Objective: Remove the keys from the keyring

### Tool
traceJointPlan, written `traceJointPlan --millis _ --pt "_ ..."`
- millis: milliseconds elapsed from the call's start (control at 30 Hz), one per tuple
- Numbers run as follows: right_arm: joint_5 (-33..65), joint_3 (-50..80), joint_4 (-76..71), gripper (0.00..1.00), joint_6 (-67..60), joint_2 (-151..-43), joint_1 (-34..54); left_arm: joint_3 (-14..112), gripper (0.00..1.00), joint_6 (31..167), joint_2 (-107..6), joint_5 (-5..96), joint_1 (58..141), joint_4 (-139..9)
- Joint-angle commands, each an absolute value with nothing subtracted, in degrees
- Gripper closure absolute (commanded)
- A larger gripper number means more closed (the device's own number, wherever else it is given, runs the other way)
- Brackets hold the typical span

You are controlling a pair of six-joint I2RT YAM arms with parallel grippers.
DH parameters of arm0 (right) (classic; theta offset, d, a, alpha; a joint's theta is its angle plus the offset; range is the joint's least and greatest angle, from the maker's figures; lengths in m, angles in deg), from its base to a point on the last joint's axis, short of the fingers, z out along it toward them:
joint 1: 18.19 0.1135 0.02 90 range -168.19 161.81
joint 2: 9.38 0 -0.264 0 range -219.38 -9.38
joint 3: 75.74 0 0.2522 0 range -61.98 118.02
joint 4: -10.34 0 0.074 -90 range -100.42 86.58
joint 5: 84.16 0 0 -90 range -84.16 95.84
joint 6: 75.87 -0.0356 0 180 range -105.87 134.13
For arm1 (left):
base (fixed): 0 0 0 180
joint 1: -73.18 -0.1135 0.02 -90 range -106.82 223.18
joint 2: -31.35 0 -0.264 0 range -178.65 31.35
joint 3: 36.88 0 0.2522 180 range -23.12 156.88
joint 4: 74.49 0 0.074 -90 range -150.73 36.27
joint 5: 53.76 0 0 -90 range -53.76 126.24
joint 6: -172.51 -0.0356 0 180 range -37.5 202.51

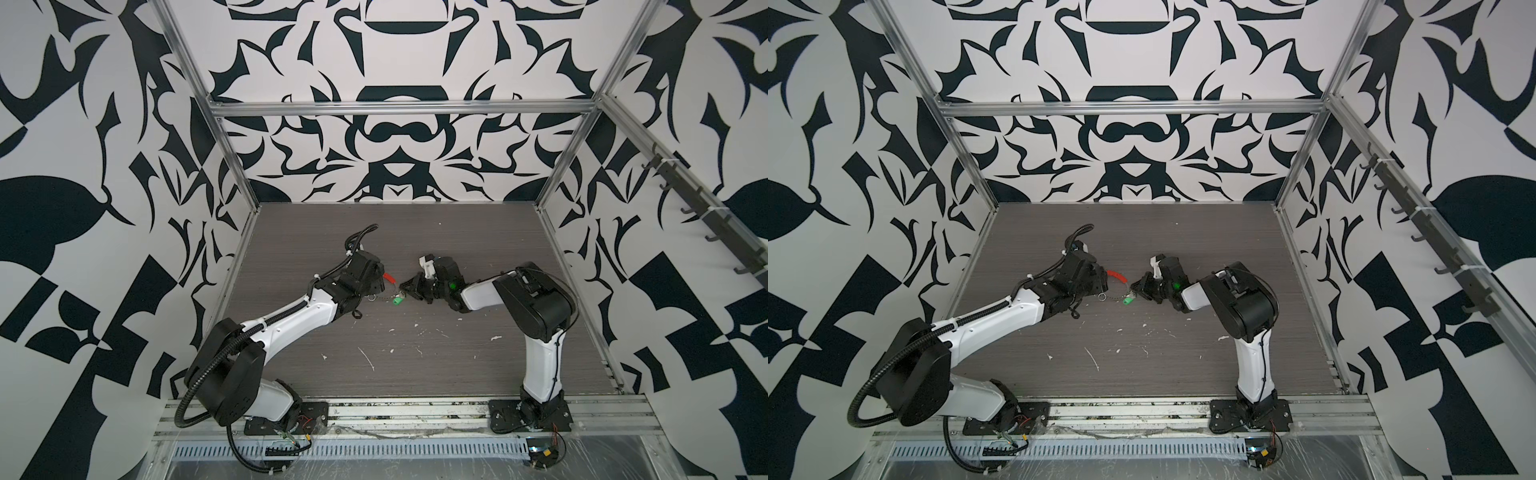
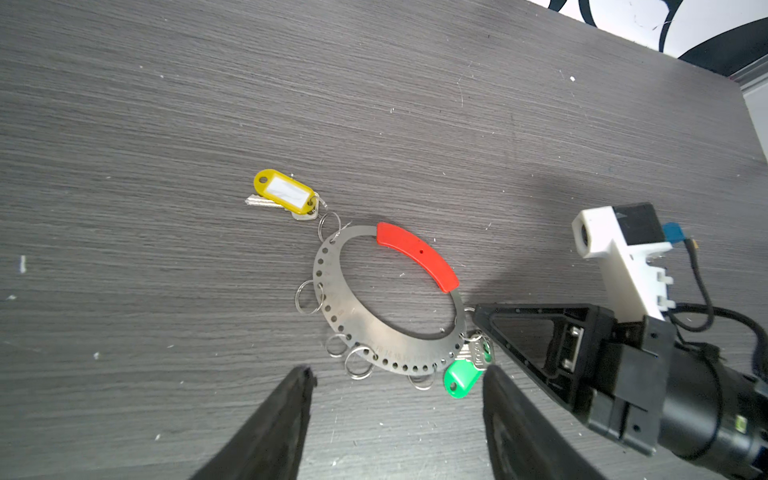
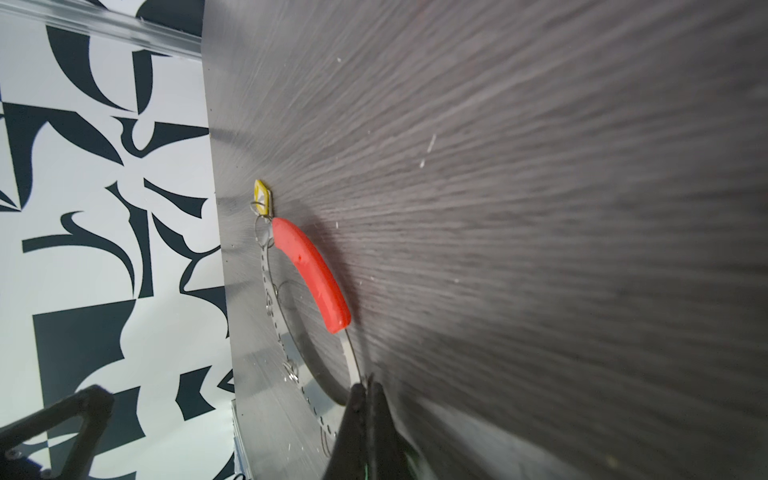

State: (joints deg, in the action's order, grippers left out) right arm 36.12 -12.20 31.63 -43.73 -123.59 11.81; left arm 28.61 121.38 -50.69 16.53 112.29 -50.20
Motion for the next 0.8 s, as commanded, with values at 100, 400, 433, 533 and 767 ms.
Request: traceJointPlan --millis 100,400,433,533,767 --pt "36.95 -9.19 23.94 1.00 -33.05 -114.86 12.11 29.18 0.32 120.27 -47.92 17.84 111.85 -48.34" --pt "38.10 -5.94 11.80 1.00 -24.17 -103.33 12.11 26.54 0.33 116.25 -43.47 22.23 111.76 -53.85" --pt "38.73 -5.55 11.03 1.00 -23.52 -102.35 12.12 26.22 0.33 115.93 -42.96 22.56 111.76 -54.49" --pt "39.93 -4.14 6.64 1.00 -20.77 -99.77 12.11 25.93 0.34 113.98 -42.08 26.23 111.76 -56.30" --pt "44.03 -2.49 -1.63 1.00 -11.86 -93.41 12.11 25.59 0.39 108.89 -37.99 39.41 111.76 -60.43"
